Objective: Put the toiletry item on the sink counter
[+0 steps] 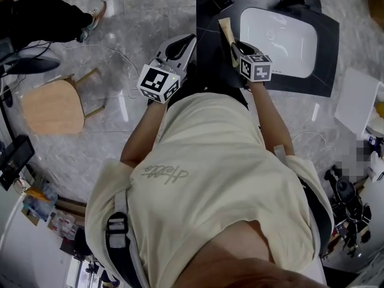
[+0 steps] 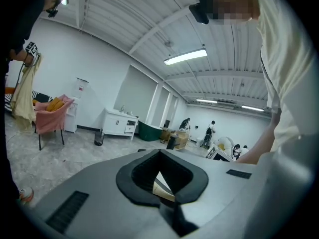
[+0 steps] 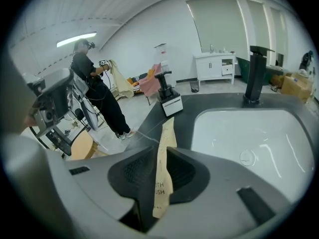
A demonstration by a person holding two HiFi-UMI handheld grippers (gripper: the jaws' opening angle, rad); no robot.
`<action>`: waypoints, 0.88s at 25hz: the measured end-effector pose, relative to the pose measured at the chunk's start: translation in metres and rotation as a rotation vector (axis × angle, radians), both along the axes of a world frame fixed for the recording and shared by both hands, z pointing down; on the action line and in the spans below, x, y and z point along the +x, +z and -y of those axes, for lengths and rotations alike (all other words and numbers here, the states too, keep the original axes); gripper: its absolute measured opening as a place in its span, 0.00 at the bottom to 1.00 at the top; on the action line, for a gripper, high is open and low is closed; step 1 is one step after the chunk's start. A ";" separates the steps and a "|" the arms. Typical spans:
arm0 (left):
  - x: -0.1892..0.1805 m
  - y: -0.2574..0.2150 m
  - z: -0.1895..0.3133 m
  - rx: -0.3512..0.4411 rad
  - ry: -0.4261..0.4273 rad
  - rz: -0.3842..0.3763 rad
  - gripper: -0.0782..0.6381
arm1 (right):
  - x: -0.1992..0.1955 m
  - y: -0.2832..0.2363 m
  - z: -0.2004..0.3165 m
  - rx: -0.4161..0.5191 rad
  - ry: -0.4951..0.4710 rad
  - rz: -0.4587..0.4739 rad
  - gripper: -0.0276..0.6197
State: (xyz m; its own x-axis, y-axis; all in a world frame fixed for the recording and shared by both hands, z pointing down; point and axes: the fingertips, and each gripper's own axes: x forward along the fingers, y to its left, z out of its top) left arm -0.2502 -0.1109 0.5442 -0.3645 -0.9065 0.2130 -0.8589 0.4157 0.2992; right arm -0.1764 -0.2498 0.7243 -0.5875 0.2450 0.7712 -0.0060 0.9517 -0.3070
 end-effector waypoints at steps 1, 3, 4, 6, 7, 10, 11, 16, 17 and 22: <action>0.003 -0.003 0.002 0.002 0.002 0.006 0.11 | 0.002 -0.005 0.001 -0.005 0.005 0.012 0.17; 0.010 -0.010 0.004 0.003 0.005 0.019 0.11 | 0.008 -0.016 0.003 -0.011 0.014 0.038 0.17; 0.014 -0.013 0.005 0.004 0.004 0.025 0.11 | 0.011 -0.022 0.004 -0.012 0.016 0.051 0.17; 0.020 -0.020 0.007 0.006 0.001 0.036 0.11 | 0.016 -0.035 0.007 -0.011 0.018 0.081 0.17; 0.023 -0.022 0.007 0.007 -0.001 0.041 0.11 | 0.018 -0.042 0.009 -0.011 0.017 0.098 0.17; 0.032 -0.030 0.007 0.007 -0.009 0.051 0.11 | 0.027 -0.067 0.011 -0.014 0.003 0.162 0.17; 0.035 -0.032 0.006 0.005 -0.011 0.055 0.11 | 0.030 -0.076 0.011 -0.016 -0.002 0.185 0.17; 0.043 -0.044 0.005 0.007 -0.023 0.084 0.11 | 0.042 -0.127 0.011 -0.006 -0.033 0.319 0.08; 0.044 -0.045 0.006 0.009 -0.027 0.089 0.11 | 0.044 -0.137 0.011 0.008 -0.047 0.348 0.04; 0.044 -0.057 0.012 0.032 -0.041 0.117 0.11 | 0.050 -0.187 0.016 0.064 -0.100 0.463 0.03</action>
